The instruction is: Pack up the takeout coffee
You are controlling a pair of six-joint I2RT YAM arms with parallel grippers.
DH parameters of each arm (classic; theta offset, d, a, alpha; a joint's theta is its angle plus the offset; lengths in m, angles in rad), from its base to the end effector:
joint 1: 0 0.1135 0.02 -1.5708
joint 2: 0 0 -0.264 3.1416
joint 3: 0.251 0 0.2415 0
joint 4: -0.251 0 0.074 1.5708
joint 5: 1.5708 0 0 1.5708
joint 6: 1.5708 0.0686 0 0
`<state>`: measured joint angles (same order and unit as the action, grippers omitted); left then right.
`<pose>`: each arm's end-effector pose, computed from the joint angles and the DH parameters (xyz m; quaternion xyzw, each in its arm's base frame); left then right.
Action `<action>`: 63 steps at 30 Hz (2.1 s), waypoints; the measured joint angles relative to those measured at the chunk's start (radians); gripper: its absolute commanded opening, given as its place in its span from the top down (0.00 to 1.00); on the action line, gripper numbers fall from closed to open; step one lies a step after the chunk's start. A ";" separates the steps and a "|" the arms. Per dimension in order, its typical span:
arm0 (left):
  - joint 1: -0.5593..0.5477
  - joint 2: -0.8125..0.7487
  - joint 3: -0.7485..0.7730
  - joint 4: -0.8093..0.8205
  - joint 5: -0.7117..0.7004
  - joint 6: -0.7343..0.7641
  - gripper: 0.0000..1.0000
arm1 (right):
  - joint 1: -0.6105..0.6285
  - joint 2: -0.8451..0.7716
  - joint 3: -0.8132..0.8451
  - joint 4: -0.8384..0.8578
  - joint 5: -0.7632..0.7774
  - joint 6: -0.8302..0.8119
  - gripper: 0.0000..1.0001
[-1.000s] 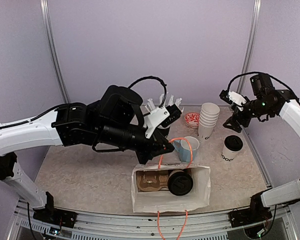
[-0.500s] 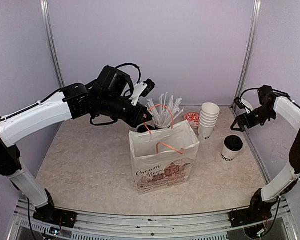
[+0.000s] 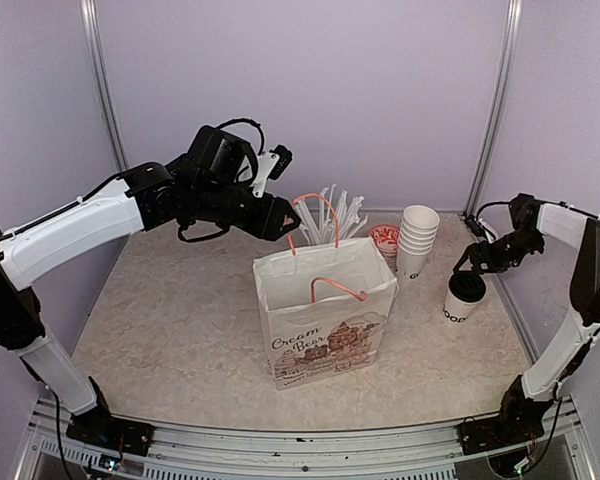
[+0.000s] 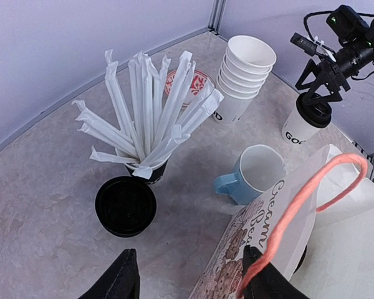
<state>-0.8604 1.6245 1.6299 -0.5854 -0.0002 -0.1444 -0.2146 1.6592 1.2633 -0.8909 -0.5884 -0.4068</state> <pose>0.2524 -0.2934 0.3602 0.3082 0.8240 -0.2288 0.4167 0.3198 -0.0307 0.2158 -0.1317 0.9391 0.2319 0.2167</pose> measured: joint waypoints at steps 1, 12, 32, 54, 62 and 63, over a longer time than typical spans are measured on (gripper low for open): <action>-0.005 -0.006 0.000 -0.003 -0.018 0.000 0.41 | 0.000 0.001 -0.008 -0.003 -0.011 -0.003 0.22; -0.140 -0.184 0.079 -0.039 -0.190 0.024 0.38 | 0.000 -0.013 -0.083 -0.073 -0.111 -0.051 0.25; -0.232 -0.156 0.108 -0.072 -0.243 0.042 0.38 | 0.002 -0.030 -0.143 -0.257 -0.167 -0.270 0.41; -0.541 0.068 0.294 -0.201 -0.206 0.120 0.33 | 0.499 -0.008 -0.217 -0.411 -0.219 -0.403 0.39; -0.574 0.163 0.418 -0.279 -0.155 0.148 0.25 | 0.532 -0.052 -0.190 -0.411 -0.210 -0.390 0.01; -0.578 0.182 0.449 -0.292 -0.144 0.154 0.25 | 0.529 -0.062 -0.176 -0.414 -0.207 -0.392 0.00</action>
<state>-1.4384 1.8065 2.0789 -0.8776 -0.1444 0.0097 0.3141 1.5970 1.0870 -1.3052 -0.7952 -0.7986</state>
